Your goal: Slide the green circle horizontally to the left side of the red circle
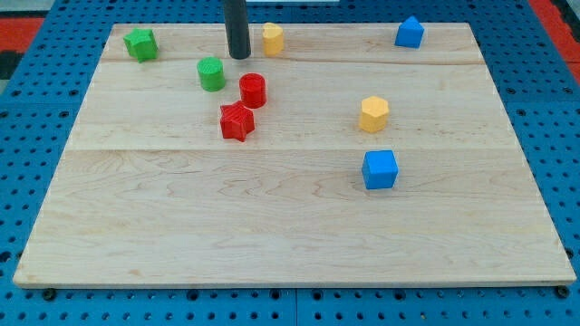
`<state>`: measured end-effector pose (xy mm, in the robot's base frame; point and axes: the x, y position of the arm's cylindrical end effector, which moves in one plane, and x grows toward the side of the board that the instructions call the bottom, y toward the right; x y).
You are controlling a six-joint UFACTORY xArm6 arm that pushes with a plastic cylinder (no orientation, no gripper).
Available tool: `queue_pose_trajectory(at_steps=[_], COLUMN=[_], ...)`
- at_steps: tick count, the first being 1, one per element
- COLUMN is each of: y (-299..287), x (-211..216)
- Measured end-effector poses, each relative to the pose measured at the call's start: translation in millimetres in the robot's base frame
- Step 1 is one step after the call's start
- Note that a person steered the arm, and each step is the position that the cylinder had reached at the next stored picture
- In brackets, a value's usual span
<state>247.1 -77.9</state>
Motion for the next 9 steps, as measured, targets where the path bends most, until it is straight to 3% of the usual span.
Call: queue_pose_trajectory(at_steps=[5, 9], y=[-53, -30], x=[11, 18])
